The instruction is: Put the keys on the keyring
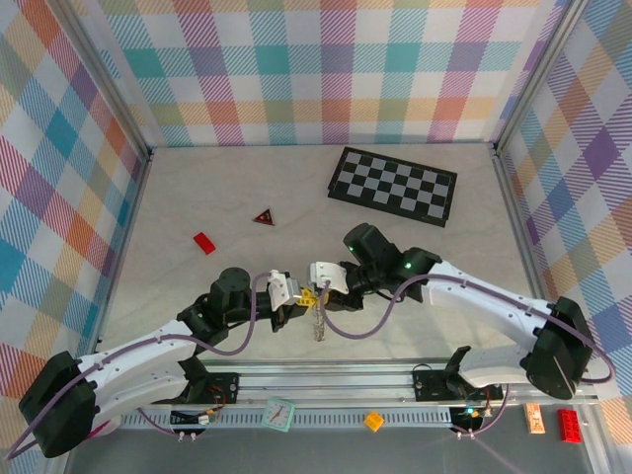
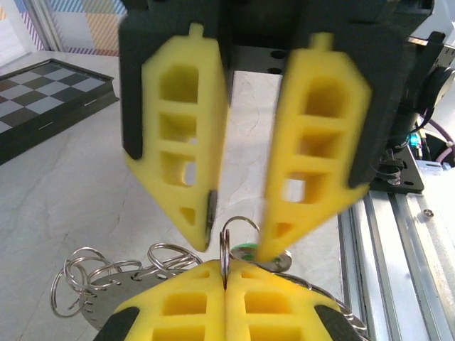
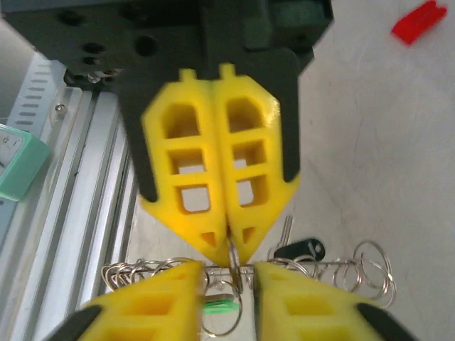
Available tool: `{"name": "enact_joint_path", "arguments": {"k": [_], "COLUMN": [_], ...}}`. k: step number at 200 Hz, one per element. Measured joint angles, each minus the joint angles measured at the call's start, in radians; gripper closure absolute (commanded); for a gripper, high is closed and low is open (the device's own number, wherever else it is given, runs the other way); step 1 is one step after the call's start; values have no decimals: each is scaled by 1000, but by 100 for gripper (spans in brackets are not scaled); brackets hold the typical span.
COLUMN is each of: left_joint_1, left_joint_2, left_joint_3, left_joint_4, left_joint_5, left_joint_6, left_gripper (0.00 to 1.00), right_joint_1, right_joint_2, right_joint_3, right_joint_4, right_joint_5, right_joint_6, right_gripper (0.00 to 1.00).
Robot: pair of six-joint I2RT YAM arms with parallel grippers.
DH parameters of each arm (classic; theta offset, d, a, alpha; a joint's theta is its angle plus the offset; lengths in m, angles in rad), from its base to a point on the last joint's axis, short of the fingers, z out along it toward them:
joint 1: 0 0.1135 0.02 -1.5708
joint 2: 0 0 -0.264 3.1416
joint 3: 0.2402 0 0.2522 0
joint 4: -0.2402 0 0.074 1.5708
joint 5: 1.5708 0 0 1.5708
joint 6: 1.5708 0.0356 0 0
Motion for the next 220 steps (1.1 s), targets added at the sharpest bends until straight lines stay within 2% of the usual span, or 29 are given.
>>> {"name": "enact_joint_path", "arguments": {"k": [42,105,146,179,200,220], "left_joint_1": [0,0,0,0,0,0], "left_joint_2": [0,0,0,0,0,0], "left_joint_3": [-11,-36,-39,-46,-50,-51], "left_joint_4": [61,105,128,146,148,151], "left_joint_5": [6,19,27,36,37,32], "left_joint_6": [-27,-55,-60,-61,-62,-70], "left_gripper": [100,100,100,100,100,82], "right_joint_1": [-87,-88,-88,-88,-88,-88], "right_joint_2": [-119,-117,-114,-97,-90,-89], "right_joint_3": [-192,-263,-265,-265,-263,-255], "right_joint_4": [205,380,404,404,402,388], "right_joint_5": [-125,-168,-173,-183,-192,-198], "right_joint_6": [111,211,218,220,216,212], "right_gripper": [63,66,74,88,94,99]}}
